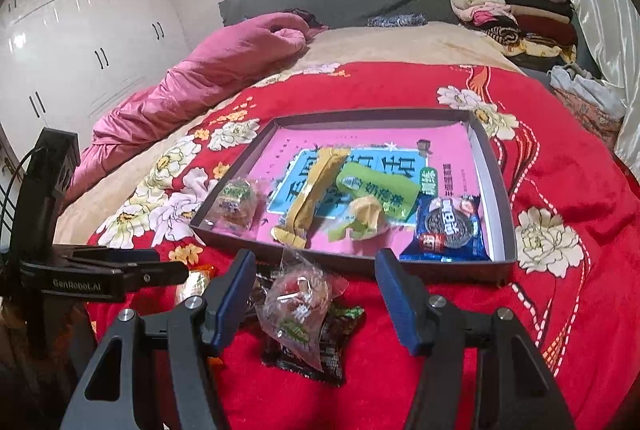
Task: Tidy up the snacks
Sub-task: 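Withdraw both open tools from the tray toward the remaining snacks, then grasp the orange-topped bread bag with the left tool while the right tool grasps the clear candy bag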
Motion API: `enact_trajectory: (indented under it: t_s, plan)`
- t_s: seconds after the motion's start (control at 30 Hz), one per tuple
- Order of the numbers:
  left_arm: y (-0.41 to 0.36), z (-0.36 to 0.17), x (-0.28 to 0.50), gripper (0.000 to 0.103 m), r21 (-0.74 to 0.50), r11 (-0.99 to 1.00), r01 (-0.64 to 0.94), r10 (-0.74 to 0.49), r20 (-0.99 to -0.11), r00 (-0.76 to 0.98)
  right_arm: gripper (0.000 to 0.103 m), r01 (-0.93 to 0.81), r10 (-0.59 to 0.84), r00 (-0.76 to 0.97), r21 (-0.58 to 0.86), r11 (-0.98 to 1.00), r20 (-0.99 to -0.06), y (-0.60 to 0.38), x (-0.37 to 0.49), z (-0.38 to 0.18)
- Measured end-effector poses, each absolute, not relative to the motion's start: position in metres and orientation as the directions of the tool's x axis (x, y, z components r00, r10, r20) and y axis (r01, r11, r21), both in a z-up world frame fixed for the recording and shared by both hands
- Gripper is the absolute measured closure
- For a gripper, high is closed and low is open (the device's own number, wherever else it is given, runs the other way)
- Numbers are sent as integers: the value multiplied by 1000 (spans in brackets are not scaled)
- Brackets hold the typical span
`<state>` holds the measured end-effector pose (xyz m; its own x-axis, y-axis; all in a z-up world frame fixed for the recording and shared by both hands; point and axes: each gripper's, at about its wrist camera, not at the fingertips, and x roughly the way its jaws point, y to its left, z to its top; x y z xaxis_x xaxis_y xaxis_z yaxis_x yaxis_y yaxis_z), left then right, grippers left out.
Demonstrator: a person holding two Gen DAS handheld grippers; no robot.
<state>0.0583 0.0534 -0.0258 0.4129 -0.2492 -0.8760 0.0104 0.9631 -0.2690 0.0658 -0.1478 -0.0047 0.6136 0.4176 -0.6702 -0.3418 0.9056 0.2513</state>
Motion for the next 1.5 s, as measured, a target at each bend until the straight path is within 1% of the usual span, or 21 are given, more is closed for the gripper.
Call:
enact_trajectory:
  t_s: [0.63,0.7,0.73,0.77,0.9,1.07,1.17,1.23,1.33,1.43,1.5]
  plan:
    - [19,-52,48,28,-212,976,52,-217,-908,358,41,-342,438,536,289,894,-722,-140,72,-30]
    - [17,-54,48,28,-201,978,48,-205,-909,362,44,-344,435,526,284,895,-731,-137,73,-34]
    - [16,-55,49,28,-198,979,42,-199,-909,365,48,-344,432,525,282,896,-733,-136,73,-35]
    - [16,-56,48,28,-198,979,37,-198,-908,369,50,-344,434,523,285,895,-734,-136,74,-36]
    - [16,-62,49,28,-196,980,29,-193,-909,369,51,-340,445,518,301,891,-731,-139,75,-38]
    - [18,-66,49,28,-210,978,18,-201,-905,375,54,-335,427,513,285,898,-744,-139,76,-41]
    - [21,-67,48,33,-219,976,10,-207,-902,379,54,-326,417,515,279,903,-749,-141,76,-41]
    - [27,-67,49,47,-216,976,-2,-199,-903,381,54,-320,403,518,266,909,-755,-142,76,-41]
    - [35,-69,50,57,-231,973,-15,-209,-902,377,56,-308,381,517,249,918,-766,-144,77,-43]
    - [39,-68,49,64,-238,971,-15,-214,-900,380,64,-290,348,510,224,930,-786,-147,79,-47]
    - [42,-67,48,66,-249,968,-16,-224,-895,385,65,-284,358,500,241,928,-788,-151,81,-48]
